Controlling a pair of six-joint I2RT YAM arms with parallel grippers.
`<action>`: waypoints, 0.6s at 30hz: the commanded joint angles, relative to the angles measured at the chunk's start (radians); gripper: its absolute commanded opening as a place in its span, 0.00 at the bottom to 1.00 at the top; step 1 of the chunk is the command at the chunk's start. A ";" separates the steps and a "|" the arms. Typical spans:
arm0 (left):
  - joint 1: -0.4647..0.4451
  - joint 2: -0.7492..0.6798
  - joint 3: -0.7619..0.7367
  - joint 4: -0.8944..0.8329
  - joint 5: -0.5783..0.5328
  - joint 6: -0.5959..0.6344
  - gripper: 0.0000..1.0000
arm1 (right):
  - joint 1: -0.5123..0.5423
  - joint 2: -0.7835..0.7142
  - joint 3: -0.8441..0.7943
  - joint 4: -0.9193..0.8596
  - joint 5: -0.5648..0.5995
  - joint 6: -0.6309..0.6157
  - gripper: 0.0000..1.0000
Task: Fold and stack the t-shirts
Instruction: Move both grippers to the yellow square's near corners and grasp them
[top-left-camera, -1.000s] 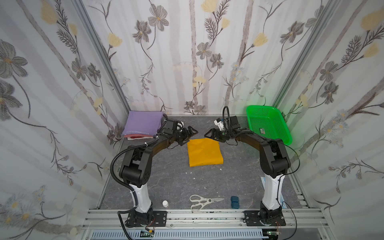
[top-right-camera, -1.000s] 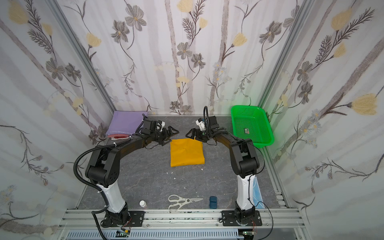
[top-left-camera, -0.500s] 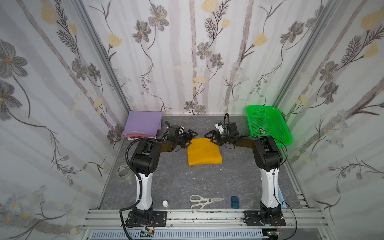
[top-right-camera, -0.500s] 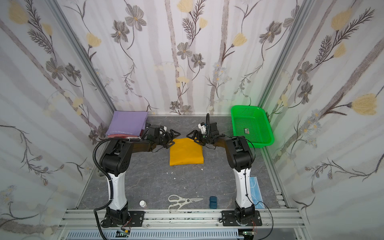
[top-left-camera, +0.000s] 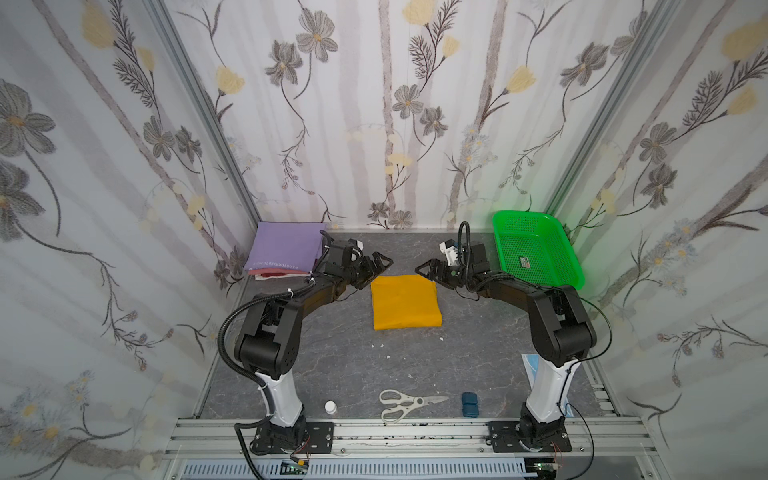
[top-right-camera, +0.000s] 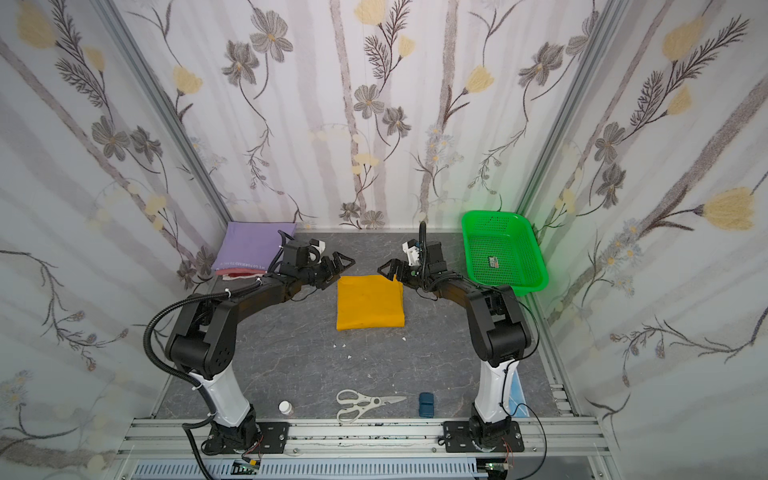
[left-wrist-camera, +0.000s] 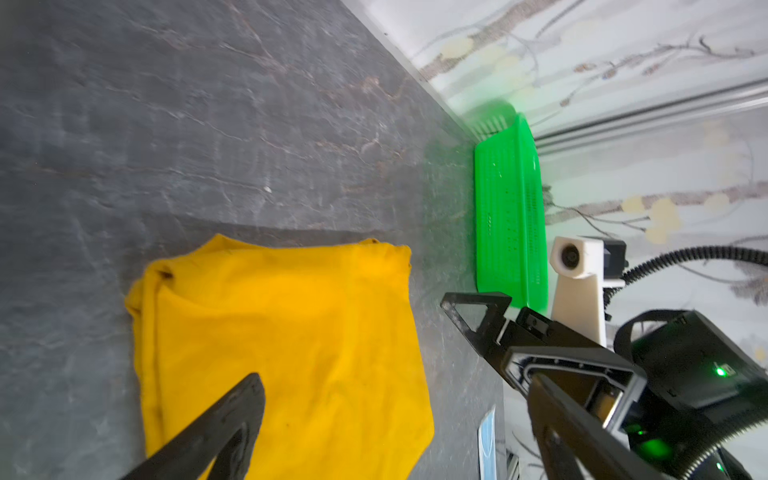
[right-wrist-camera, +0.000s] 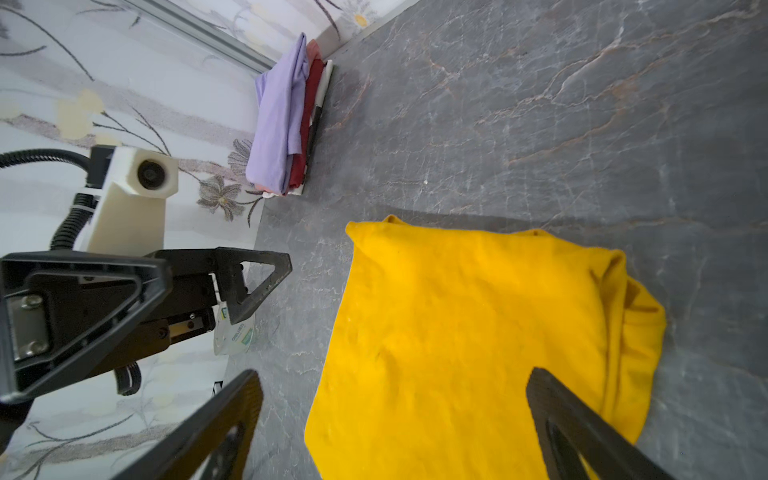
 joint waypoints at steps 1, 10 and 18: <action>-0.052 -0.083 -0.097 -0.070 0.015 0.042 1.00 | 0.038 -0.063 -0.099 0.046 -0.007 0.001 1.00; -0.142 -0.142 -0.353 0.113 -0.024 -0.098 1.00 | 0.162 -0.102 -0.350 0.303 0.029 0.175 1.00; -0.142 -0.045 -0.447 0.190 -0.046 -0.133 1.00 | 0.147 -0.110 -0.477 0.338 0.091 0.226 1.00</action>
